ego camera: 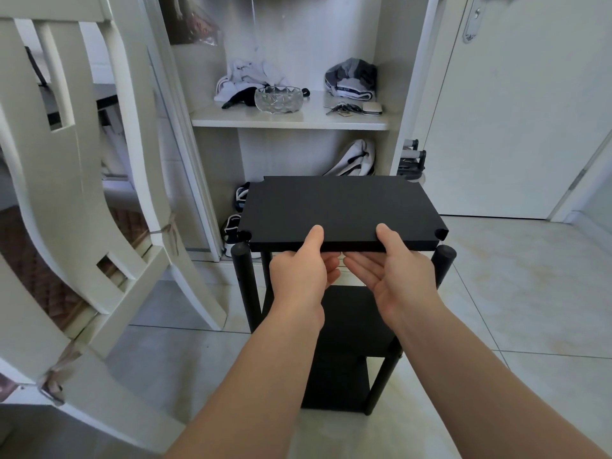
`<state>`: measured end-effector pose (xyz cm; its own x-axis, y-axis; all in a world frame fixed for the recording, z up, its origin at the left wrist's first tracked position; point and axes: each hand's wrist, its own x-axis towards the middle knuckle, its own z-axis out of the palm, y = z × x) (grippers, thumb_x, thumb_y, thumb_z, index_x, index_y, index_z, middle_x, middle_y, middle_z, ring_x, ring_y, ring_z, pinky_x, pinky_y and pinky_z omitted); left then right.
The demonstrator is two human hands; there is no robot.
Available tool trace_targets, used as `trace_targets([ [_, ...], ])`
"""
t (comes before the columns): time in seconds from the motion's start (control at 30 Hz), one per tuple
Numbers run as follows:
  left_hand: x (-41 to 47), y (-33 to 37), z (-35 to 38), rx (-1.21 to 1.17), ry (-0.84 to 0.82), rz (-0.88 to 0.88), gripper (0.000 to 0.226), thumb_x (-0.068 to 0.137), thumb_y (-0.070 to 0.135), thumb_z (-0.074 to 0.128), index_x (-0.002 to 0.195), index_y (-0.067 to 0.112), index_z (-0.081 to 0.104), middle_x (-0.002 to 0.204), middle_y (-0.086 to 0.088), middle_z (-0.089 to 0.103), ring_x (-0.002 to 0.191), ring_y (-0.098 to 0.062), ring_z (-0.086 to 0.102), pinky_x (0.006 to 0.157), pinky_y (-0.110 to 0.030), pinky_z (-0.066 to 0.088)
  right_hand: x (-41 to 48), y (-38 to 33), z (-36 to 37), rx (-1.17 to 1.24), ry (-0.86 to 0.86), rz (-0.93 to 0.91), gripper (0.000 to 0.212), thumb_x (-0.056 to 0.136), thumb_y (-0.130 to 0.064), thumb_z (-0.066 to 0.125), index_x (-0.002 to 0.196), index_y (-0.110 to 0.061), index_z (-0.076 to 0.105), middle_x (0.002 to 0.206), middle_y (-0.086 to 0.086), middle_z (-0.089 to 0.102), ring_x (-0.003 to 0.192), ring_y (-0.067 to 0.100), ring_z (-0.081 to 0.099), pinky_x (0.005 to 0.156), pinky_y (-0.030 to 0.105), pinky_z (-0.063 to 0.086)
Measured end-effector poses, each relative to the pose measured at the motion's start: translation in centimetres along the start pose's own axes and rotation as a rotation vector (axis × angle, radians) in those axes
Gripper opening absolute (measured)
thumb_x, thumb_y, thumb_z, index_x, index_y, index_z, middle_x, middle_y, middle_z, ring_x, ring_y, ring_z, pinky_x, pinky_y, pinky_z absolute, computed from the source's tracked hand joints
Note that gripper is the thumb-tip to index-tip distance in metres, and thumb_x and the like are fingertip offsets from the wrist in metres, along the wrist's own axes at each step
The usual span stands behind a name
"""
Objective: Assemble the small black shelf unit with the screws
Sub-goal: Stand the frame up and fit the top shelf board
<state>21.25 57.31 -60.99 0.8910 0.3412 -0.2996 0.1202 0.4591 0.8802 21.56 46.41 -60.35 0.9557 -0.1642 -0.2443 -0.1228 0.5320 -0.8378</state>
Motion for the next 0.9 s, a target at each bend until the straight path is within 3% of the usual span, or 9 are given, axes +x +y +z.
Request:
trace_targets([
  [0.9, -0.9, 0.3, 0.0, 0.053, 0.012, 0.045, 0.019, 0.094, 0.033, 0.068, 0.097, 0.015, 0.068, 0.082, -0.008, 0.076, 0.071, -0.015, 0.071, 0.066, -0.028, 0.060, -1.1, -0.1, -0.4, 0.022, -0.021, 0.011, 0.020, 0.101, -0.021, 0.062, 0.115, -0.007, 0.060, 0.090, 0.015, 0.078, 0.083, 0.029, 0.077, 0.067, 0.034, 0.063],
])
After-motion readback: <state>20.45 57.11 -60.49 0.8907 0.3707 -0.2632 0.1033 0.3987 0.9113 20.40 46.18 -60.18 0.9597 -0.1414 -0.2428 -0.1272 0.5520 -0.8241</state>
